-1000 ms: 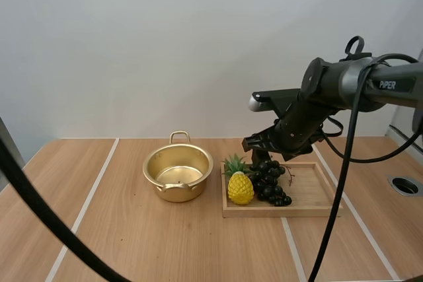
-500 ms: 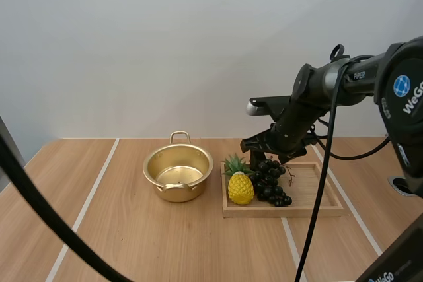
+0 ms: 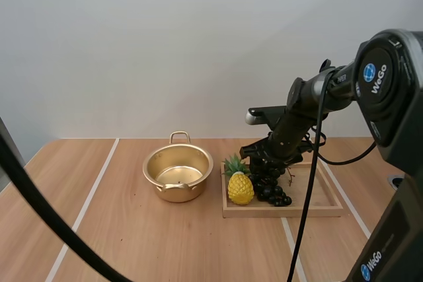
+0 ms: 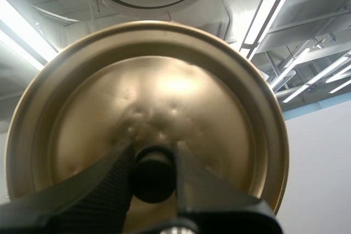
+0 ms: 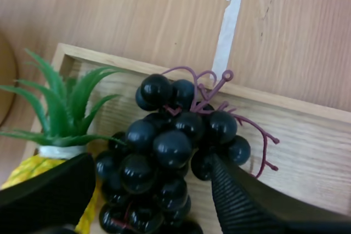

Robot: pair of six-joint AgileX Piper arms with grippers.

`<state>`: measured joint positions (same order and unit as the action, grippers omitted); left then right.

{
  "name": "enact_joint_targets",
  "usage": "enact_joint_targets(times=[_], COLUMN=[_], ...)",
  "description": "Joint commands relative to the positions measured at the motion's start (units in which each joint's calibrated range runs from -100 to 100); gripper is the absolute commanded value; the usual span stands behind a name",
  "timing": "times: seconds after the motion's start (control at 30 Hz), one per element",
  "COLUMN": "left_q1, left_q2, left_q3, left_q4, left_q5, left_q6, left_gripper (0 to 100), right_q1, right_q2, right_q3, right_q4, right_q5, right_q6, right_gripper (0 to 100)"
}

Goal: Open the pot, put the grape inside, and close it

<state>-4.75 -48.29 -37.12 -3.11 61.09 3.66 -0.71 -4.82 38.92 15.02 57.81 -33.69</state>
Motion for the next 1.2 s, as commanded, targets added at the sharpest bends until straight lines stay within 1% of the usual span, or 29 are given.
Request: enact_joint_targets(times=[0.0, 0.23, 0.63, 0.93, 0.97, 1.0, 1.03, 1.07, 1.1, 1.17], left_q1=[-0.19, -0.19, -0.19, -0.19, -0.19, -0.19, -0.19, -0.19, -0.19, -0.19], left_q2=[0.2, 0.2, 0.2, 0.2, 0.2, 0.2, 0.2, 0.2, 0.2, 0.2], left_q3=[-0.3, -0.3, -0.3, -0.3, -0.3, -0.3, -0.3, -0.3, -0.3, -0.3], left_q4=[0.5, 0.5, 0.5, 0.5, 0.5, 0.5, 0.5, 0.5, 0.5, 0.5], left_q5=[-1.4, -1.4, -1.5, -2.1, -2.1, -2.1, -2.1, -2.1, -2.1, -2.1], left_q6=[-0.6, -0.6, -0.6, -0.6, -0.6, -0.6, -0.6, -0.6, -0.6, -0.6], left_gripper=[0, 0, 0, 0, 0, 0, 0, 0, 0, 0], right_q1=[-0.2, -0.2, -0.2, -0.2, -0.2, -0.2, -0.2, -0.2, -0.2, -0.2], right_q2=[1.7, 6.0, 9.7, 9.7, 9.7, 9.7, 9.7, 9.7, 9.7, 9.7], right_q3=[-0.4, -0.4, -0.4, -0.4, -0.4, -0.4, -0.4, -0.4, -0.4, -0.4], right_q4=[-0.7, -0.7, -0.7, -0.7, -0.7, -0.7, -0.7, -0.7, -0.7, -0.7], right_q5=[-1.7, -4.0, -5.6, -5.6, -5.6, -5.3, -5.1, -4.9, -4.5, -4.2], right_q6=[-0.6, -0.7, -1.4, -2.3, -2.3, -2.6, -3.1, -3.2, -3.2, -3.3], right_gripper=[100, 100, 100, 100, 90, 66, 38, 14, 0, 0])
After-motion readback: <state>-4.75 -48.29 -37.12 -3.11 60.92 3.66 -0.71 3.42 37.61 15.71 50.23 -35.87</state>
